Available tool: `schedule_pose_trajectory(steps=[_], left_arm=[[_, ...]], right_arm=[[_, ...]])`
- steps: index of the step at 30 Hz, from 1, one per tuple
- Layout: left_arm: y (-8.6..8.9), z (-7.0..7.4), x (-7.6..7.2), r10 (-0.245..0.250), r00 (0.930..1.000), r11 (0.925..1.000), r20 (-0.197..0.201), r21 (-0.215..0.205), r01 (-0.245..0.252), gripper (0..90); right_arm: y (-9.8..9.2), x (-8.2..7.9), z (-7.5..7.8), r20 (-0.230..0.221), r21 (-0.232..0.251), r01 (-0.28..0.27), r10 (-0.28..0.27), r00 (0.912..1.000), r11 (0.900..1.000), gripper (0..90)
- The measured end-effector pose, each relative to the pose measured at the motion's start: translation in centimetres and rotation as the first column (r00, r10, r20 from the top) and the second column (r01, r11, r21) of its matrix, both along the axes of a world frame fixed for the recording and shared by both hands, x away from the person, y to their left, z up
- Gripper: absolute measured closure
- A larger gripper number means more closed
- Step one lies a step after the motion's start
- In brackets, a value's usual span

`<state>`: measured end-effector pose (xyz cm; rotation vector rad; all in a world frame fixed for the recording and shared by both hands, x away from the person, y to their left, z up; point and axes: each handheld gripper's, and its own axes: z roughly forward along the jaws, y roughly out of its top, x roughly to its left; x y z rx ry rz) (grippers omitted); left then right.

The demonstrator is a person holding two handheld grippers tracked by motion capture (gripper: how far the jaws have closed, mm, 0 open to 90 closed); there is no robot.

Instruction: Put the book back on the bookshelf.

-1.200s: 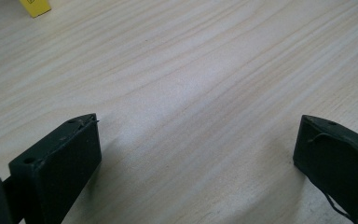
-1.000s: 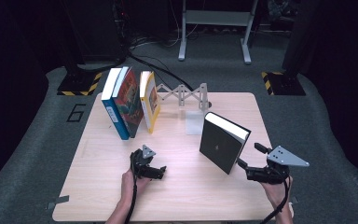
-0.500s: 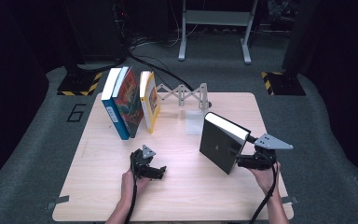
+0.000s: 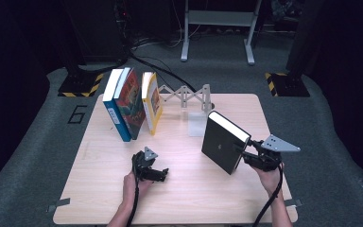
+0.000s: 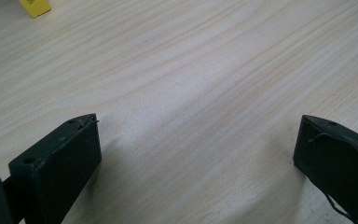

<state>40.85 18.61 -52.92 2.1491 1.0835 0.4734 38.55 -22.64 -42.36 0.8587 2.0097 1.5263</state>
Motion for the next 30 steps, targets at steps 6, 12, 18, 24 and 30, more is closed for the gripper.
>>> schedule_pose_trajectory(steps=[6, 12, 18, 24, 30], left_arm=[[0.0, 0.0, 0.0, 0.000, 1.0000, 1.0000, 0.000, 0.000, 0.000, 0.6], [0.0, 0.0, 0.0, 0.001, 1.0000, 1.0000, -0.001, 0.000, -0.001, 0.6], [0.0, 0.0, 0.0, 0.002, 1.0000, 1.0000, 0.001, -0.001, -0.002, 0.6], [0.0, 0.0, 0.0, -0.002, 1.0000, 1.0000, 0.000, -0.005, 0.002, 0.7], [0.1, -0.1, 0.1, -0.011, 0.9999, 0.9999, 0.012, -0.007, 0.011, 0.6]], right_arm=[[0.5, 0.2, 0.1, 0.011, -0.014, -0.051, 0.051, 0.9986, 0.999, 53.8], [1.3, 0.5, 0.1, 0.005, -0.004, -0.130, 0.130, 0.9915, 0.992, 53.8], [2.8, 0.7, 0.0, 0.007, -0.009, -0.211, 0.212, 0.9773, 0.977, 53.3], [2.9, 0.6, 0.2, -0.008, -0.028, -0.189, 0.189, 0.9820, 0.982, 50.6], [2.6, 0.2, 0.1, -0.038, -0.044, -0.156, 0.154, 0.9873, 0.987, 39.0]])
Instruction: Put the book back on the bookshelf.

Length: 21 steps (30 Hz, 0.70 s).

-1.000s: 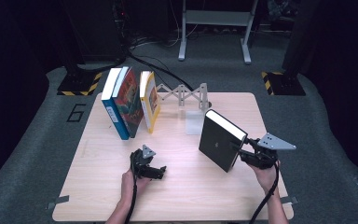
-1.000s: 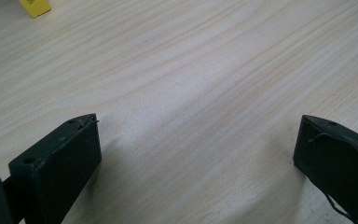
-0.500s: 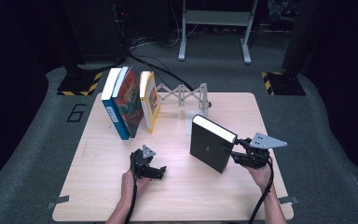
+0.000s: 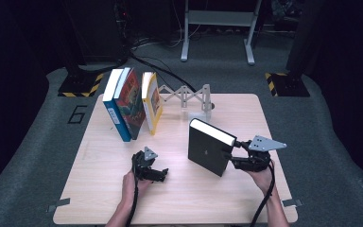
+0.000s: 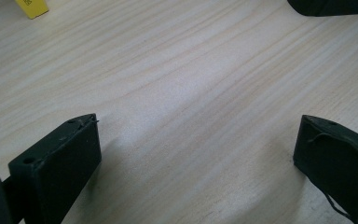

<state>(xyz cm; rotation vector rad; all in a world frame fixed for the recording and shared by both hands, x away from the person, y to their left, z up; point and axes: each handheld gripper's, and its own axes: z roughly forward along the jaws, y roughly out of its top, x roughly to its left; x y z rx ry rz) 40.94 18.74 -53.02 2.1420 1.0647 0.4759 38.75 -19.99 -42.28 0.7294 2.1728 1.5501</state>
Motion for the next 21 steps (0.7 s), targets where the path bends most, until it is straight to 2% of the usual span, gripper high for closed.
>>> schedule_pose_trajectory(steps=[8, 10, 12, 14, 17, 18, 20, 21], left_arm=[[0.4, 0.1, 0.2, -0.039, 0.9992, 0.9992, -0.014, -0.013, 0.038, 0.0], [0.8, 0.3, 0.3, -0.070, 0.9970, 0.9943, -0.033, -0.083, 0.067, 0.0], [1.1, 0.5, 0.4, -0.086, 0.9960, 0.9906, -0.022, -0.108, 0.083, 0.0], [1.3, 0.8, 0.5, -0.109, 0.9939, 0.9839, -0.015, -0.144, 0.106, 0.0], [1.6, 1.4, 0.5, -0.113, 0.9935, 0.9774, 0.011, -0.179, 0.114, 0.0], [1.5, 1.6, 0.5, -0.119, 0.9928, 0.9728, 0.016, -0.198, 0.120, 0.0], [1.4, 1.9, 0.6, -0.133, 0.9909, 0.9658, 0.020, -0.222, 0.134, 0.0], [1.3, 2.0, 0.6, -0.142, 0.9894, 0.9657, 0.029, -0.215, 0.145, 0.0]], right_arm=[[-1.0, -1.2, -0.1, -0.008, 0.016, 0.038, -0.038, 0.9992, 0.999, 21.3], [-1.4, -1.7, 0.0, 0.005, 0.019, 0.051, -0.051, 0.9987, 0.999, 18.9], [-1.8, -2.0, 0.1, 0.007, 0.014, 0.061, -0.061, 0.9981, 0.998, 17.8], [-2.3, -2.3, 0.1, 0.008, 0.008, 0.079, -0.079, 0.9969, 0.997, 16.7], [-3.1, -2.8, 0.1, 0.011, 0.021, 0.101, -0.102, 0.9948, 0.995, 16.3], [-3.4, -2.9, 0.1, 0.009, 0.024, 0.114, -0.114, 0.9934, 0.993, 16.5], [-4.1, -3.0, 0.0, 0.005, 0.034, 0.144, -0.144, 0.9895, 0.989, 16.4], [-4.4, -3.0, -0.1, 0.003, 0.038, 0.164, -0.164, 0.9864, 0.986, 16.7]])
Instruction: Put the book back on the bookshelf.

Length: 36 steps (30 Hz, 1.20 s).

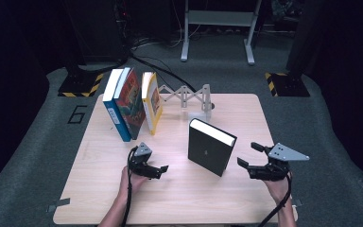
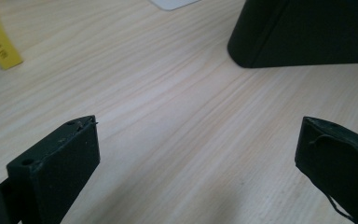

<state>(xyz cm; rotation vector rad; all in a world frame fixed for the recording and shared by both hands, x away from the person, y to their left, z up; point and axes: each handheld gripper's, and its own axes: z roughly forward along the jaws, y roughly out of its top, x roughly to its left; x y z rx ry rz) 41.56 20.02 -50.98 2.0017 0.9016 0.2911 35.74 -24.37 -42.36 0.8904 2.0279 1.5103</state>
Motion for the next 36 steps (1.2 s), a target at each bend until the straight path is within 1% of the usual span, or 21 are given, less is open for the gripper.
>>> schedule_pose_trajectory(steps=[1, 2, 3, 5, 6, 8, 10, 11, 13, 14, 16, 17, 18, 21, 23, 25, 27, 29, 32, 33, 36], left_arm=[[-0.3, 0.1, 0.1, -0.017, 0.9997, 0.9998, -0.018, 0.003, 0.017, 0.0], [-0.6, 0.2, 0.1, -0.016, 0.9993, 0.9999, -0.033, 0.005, 0.016, 0.1], [-0.8, 0.4, 0.2, -0.031, 0.9991, 0.9994, -0.029, 0.012, 0.031, 0.1], [-1.2, 0.7, 0.3, -0.060, 0.9971, 0.9982, -0.046, 0.003, 0.060, 0.3], [-1.5, 0.9, 0.4, -0.076, 0.9958, 0.9971, -0.051, 0.001, 0.076, 0.3], [-1.9, 1.2, 0.5, -0.105, 0.9934, 0.9944, -0.047, 0.005, 0.105, 0.8], [-2.2, 1.4, 0.6, -0.116, 0.9925, 0.9932, -0.039, 0.006, 0.116, 1.1], [-2.3, 1.5, 0.6, -0.118, 0.9919, 0.9930, -0.047, -0.007, 0.118, 1.1], [-2.6, 1.6, 0.7, -0.091, 0.9951, 0.9956, -0.038, 0.020, 0.092, 1.3], [-2.8, 1.6, 0.7, -0.071, 0.9971, 0.9972, -0.028, 0.019, 0.072, 1.3], [-3.0, 1.7, 0.7, -0.055, 0.9980, 0.9984, -0.031, 0.014, 0.055, 1.3], [-3.1, 1.7, 0.7, -0.050, 0.9983, 0.9985, -0.030, 0.022, 0.050, 1.3], [-3.4, 1.6, 0.6, -0.033, 0.9988, 0.9993, -0.037, 0.014, 0.034, 1.3], [-4.1, 1.6, 0.7, -0.022, 0.9995, 0.9993, -0.023, 0.030, 0.023, 1.3], [-4.8, 1.6, 0.7, -0.023, 0.9994, 0.9994, -0.025, 0.025, 0.023, 1.4], [-5.4, 1.7, 0.7, -0.034, 0.9992, 0.9985, -0.022, 0.042, 0.035, 1.6], [-5.9, 1.6, 0.8, -0.041, 0.9987, 0.9985, -0.032, 0.035, 0.042, 1.7], [-6.2, 1.7, 0.9, -0.041, 0.9988, 0.9970, -0.026, 0.064, 0.043, 2.0], [-6.8, 1.7, 0.8, -0.009, 0.9998, 0.9986, -0.020, 0.053, 0.010, 2.1], [-6.9, 1.7, 0.9, -0.006, 0.9999, 0.9983, -0.013, 0.057, 0.007, 1.9], [-7.6, 1.6, 0.8, -0.007, 0.9999, 0.9994, -0.012, 0.035, 0.008, 2.0]], right_arm=[[-0.2, 0.0, -0.1, -0.005, 0.001, 0.019, -0.019, 0.9998, 1.000, 16.7], [-0.3, 0.2, -0.2, -0.019, -0.008, 0.034, -0.034, 0.9993, 0.999, 16.6], [-0.3, 0.3, -0.2, -0.021, -0.014, 0.044, -0.045, 0.9988, 0.999, 16.7], [0.0, 0.5, -0.4, -0.048, -0.037, 0.060, -0.062, 0.9969, 0.998, 16.6], [0.2, 0.8, -0.5, -0.050, -0.056, 0.064, -0.067, 0.9965, 0.996, 16.6], [0.6, 1.3, -0.8, -0.067, -0.076, 0.070, -0.075, 0.9949, 0.995, 16.6], [1.0, 1.7, -1.1, -0.086, -0.085, 0.082, -0.090, 0.9922, 0.993, 16.5], [1.1, 1.9, -1.2, -0.086, -0.092, 0.084, -0.092, 0.9920, 0.992, 16.6], [1.5, 2.2, -1.4, -0.095, -0.100, 0.096, -0.105, 0.9899, 0.990, 16.6], [1.6, 2.3, -1.5, -0.101, -0.104, 0.104, -0.115, 0.9883, 0.989, 16.9], [1.7, 2.5, -1.6, -0.107, -0.102, 0.111, -0.122, 0.9867, 0.989, 16.6], [1.8, 2.5, -1.7, -0.108, -0.102, 0.116, -0.127, 0.9861, 0.988, 16.6], [1.8, 2.6, -1.7, -0.109, -0.107, 0.123, -0.135, 0.9848, 0.987, 16.6], [2.0, 2.7, -1.7, -0.109, -0.118, 0.138, -0.150, 0.9827, 0.983, 16.6], [2.1, 2.8, -1.7, -0.106, -0.121, 0.137, -0.150, 0.9830, 0.983, 16.6], [2.3, 2.8, -1.7, -0.108, -0.127, 0.134, -0.148, 0.9831, 0.983, 16.6], [2.4, 2.9, -1.8, -0.109, -0.123, 0.138, -0.152, 0.9824, 0.983, 16.6], [2.6, 3.0, -1.9, -0.106, -0.127, 0.136, -0.149, 0.9830, 0.983, 16.7], [2.7, 3.1, -2.0, -0.107, -0.130, 0.140, -0.154, 0.9822, 0.982, 16.2], [2.6, 3.2, -2.0, -0.107, -0.130, 0.144, -0.158, 0.9815, 0.981, 16.2], [2.6, 3.1, -2.1, -0.101, -0.126, 0.149, -0.162, 0.9816, 0.981, 16.4]])
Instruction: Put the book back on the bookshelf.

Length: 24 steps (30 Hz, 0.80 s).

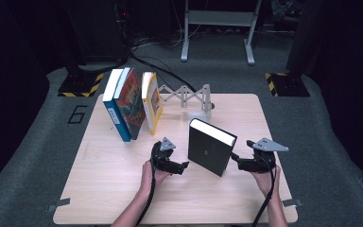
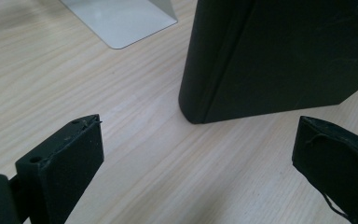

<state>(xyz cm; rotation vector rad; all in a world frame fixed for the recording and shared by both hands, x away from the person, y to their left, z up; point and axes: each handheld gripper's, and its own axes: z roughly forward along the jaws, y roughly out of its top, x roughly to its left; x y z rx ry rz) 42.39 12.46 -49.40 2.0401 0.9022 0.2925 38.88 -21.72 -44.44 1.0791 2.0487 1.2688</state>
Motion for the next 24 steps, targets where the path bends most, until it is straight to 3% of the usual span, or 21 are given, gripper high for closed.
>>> schedule_pose_trajectory(steps=[9, 15, 20, 24], left_arm=[[-1.5, -0.1, 0.1, -0.030, 0.9995, 0.9993, 0.004, -0.022, 0.030, 2.0], [-2.5, 0.1, 0.3, -0.059, 0.9980, 0.9979, 0.022, -0.025, 0.060, 1.9], [-3.4, 0.1, 0.5, -0.080, 0.9966, 0.9953, 0.019, -0.054, 0.081, 1.9], [-4.0, 0.1, 0.6, -0.104, 0.9942, 0.9931, 0.027, -0.051, 0.106, 2.2]], right_arm=[[0.3, -0.3, -0.1, 0.012, -0.002, -0.018, 0.018, 0.9998, 1.000, 20.8], [0.5, -0.8, -0.1, 0.043, -0.018, -0.059, 0.060, 0.9973, 0.998, 34.6], [0.4, -0.8, -0.2, 0.044, -0.008, -0.075, 0.075, 0.9962, 0.997, 37.1], [0.3, -0.8, -0.2, 0.036, 0.004, -0.078, 0.078, 0.9963, 0.997, 36.6]])
